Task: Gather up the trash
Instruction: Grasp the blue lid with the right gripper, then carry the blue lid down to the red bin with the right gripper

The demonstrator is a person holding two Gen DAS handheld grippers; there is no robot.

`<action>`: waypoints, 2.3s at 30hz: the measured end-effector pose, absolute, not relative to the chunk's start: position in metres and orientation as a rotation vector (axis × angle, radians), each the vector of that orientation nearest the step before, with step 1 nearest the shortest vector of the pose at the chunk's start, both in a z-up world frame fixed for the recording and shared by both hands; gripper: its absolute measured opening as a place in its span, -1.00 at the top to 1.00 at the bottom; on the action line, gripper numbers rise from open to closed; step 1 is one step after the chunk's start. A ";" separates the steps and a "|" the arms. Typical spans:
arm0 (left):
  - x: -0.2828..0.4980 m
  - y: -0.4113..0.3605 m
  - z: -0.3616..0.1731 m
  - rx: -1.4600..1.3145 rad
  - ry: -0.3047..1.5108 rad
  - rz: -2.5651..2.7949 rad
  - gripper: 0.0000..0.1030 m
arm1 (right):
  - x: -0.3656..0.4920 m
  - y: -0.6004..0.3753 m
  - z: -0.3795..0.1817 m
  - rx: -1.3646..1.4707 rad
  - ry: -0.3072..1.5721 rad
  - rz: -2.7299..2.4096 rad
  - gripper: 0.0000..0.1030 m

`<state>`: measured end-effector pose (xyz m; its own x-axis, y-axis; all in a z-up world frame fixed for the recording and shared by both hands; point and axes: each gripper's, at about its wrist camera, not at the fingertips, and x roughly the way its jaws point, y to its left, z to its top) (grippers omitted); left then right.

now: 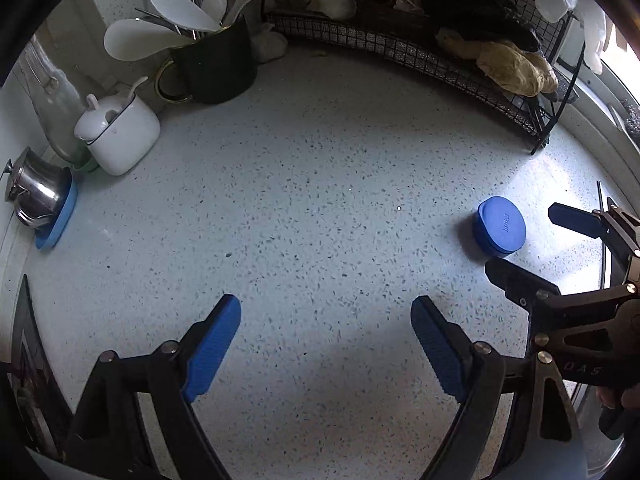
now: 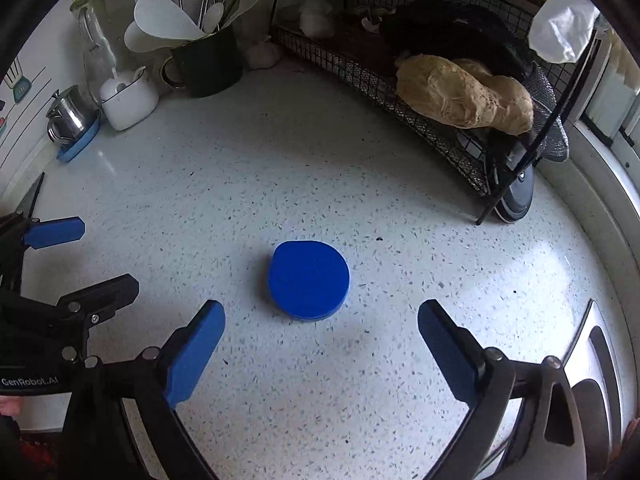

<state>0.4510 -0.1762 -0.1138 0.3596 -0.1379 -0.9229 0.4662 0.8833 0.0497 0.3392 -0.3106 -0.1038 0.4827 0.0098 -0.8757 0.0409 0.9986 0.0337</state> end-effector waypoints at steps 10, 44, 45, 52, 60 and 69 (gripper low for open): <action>0.461 -0.170 -0.129 0.297 1.173 -0.370 -0.66 | 0.356 -0.301 -0.112 0.014 1.081 0.000 0.05; 0.283 -0.030 -0.047 0.177 1.052 -0.378 -0.66 | 0.158 -0.217 -0.021 0.010 0.989 0.047 0.16; 0.273 -0.022 -0.045 0.168 1.052 -0.377 -0.66 | 0.149 -0.210 -0.018 0.010 0.988 0.050 0.17; 0.213 0.030 -0.046 0.133 1.057 -0.351 -0.66 | 0.114 -0.164 -0.019 -0.013 0.985 0.099 0.16; 0.149 0.079 -0.068 0.063 1.112 -0.307 -0.66 | 0.088 -0.116 -0.035 -0.064 1.026 0.169 0.17; 0.109 0.108 -0.121 0.012 1.228 -0.241 -0.66 | 0.059 -0.084 -0.079 -0.112 1.113 0.245 0.17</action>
<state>0.1094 0.1083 -0.1211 0.3142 -0.1764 -0.9328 0.1896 0.9744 -0.1204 0.0588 -0.0838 -0.0790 0.4189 0.1392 -0.8973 -0.2510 0.9674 0.0329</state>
